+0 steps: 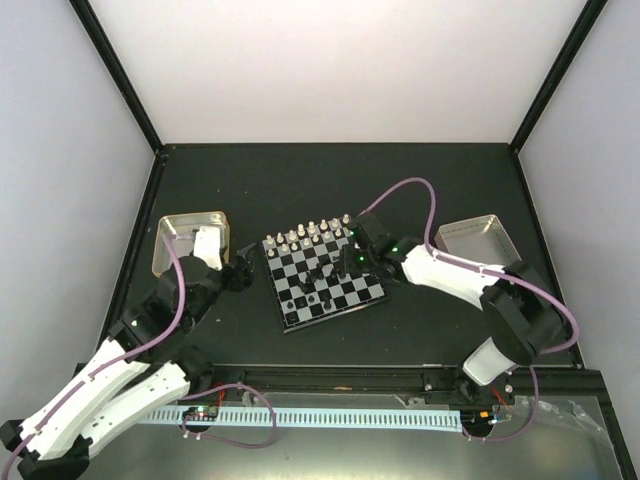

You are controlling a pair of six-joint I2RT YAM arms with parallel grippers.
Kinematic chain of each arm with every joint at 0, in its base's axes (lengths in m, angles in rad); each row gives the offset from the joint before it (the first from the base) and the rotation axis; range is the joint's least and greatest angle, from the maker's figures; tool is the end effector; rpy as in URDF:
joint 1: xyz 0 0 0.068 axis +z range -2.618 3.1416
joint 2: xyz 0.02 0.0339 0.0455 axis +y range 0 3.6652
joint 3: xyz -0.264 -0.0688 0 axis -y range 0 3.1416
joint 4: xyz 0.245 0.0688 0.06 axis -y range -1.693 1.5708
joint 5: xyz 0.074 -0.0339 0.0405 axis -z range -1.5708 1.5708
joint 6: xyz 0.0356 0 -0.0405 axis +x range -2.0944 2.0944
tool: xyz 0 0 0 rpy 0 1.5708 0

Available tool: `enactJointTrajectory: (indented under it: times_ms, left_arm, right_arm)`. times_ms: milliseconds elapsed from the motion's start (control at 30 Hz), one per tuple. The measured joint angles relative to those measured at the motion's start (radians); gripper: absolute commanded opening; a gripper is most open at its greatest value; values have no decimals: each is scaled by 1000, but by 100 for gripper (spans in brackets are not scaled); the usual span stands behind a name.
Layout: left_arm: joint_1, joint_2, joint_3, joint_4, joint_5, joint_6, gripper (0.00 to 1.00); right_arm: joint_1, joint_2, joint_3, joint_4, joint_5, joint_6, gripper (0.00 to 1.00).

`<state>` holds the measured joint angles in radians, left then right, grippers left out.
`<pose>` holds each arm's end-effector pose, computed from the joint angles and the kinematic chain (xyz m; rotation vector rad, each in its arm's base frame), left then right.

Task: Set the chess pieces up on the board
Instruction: Pick up the chess piece from the chessboard.

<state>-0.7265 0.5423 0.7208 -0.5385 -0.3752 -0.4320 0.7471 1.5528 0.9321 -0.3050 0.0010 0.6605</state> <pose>0.1018 -0.0730 0.3146 0.0320 1.9269 -0.4203 0.2314 0.2143 0.1962 -0.1118 2.5906 0.5598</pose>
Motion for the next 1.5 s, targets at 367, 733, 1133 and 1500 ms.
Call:
enactJointTrajectory:
  times_ms: [367,733,1133,1500]
  left_arm:
    - [0,-42,145,-99,-48,138,74]
    - [0,-54,99,-97,-67,160,73]
    - [0,-61,86,-91,-67,162,73]
    - [0,-65,73,-89,-67,162,73]
  right_arm:
    - [89,212,244,-189,123,-1,29]
    - [159,291,361,-257,134,-35,29]
    - [177,382,428,-309,110,-50,19]
    - [177,386,429,-326,104,-43,1]
